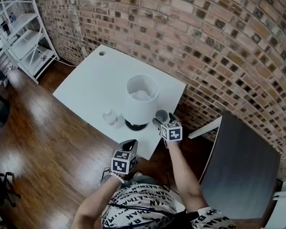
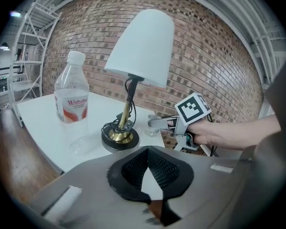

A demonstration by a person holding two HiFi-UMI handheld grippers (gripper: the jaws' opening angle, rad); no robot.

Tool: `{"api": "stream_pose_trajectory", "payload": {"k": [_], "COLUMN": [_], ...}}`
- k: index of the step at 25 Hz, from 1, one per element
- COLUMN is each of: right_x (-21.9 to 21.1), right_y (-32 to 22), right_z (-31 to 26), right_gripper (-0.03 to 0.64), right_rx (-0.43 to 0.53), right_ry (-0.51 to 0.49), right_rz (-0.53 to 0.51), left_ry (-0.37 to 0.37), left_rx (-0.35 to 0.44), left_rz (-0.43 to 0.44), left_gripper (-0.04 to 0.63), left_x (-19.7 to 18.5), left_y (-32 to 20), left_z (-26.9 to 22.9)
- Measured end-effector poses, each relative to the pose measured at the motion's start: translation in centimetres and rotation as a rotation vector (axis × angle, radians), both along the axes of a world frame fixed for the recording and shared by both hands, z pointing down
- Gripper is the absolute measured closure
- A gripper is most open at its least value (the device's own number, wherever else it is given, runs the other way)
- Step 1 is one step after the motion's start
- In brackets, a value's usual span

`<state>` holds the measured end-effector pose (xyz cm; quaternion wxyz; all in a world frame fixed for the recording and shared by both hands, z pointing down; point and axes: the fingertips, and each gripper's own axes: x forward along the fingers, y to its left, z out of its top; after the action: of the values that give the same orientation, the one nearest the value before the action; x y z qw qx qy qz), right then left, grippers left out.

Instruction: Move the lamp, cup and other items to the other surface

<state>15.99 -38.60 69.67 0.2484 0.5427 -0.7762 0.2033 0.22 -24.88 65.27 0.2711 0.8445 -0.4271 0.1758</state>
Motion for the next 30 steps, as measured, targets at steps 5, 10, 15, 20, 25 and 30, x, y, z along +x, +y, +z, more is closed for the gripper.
{"api": "stream_pose_trajectory", "payload": {"k": [5,10,15,20,25,30], "right_x": [1.7,1.8,-0.3,-4.3,-6.9,-8.1], "right_y": [3.7,8.5,12.1,14.9,16.7,18.5], "right_z": [-3.8,-7.9,-10.0,-10.3,-10.9,-11.7], "right_gripper": [0.204,0.453,0.62,0.62,0.62,0.62], "right_rx": [0.047,0.12,0.166,0.163,0.17,0.192], "right_ry": [-0.032,-0.081,-0.086,-0.103,-0.092,-0.098], "right_rz": [0.082,0.174,0.217,0.217,0.232,0.263], "left_ry": [0.037,0.066,0.1,0.114,0.124,0.145], "left_rx": [0.004,0.017,0.028,0.034,0.051,0.065], "left_rz": [-0.013,-0.004,0.017,0.057,0.102,0.131], "left_gripper": [0.595,0.595,0.594,0.594,0.595,0.595], "left_x": [-1.0,-3.0,-3.9,-5.0,-6.1,-6.9], "left_y": [-0.1,-0.2,0.6,2.5,3.8,4.7], "left_z": [-1.8,-4.0,-5.2,-5.9,-6.8,-7.6]}}
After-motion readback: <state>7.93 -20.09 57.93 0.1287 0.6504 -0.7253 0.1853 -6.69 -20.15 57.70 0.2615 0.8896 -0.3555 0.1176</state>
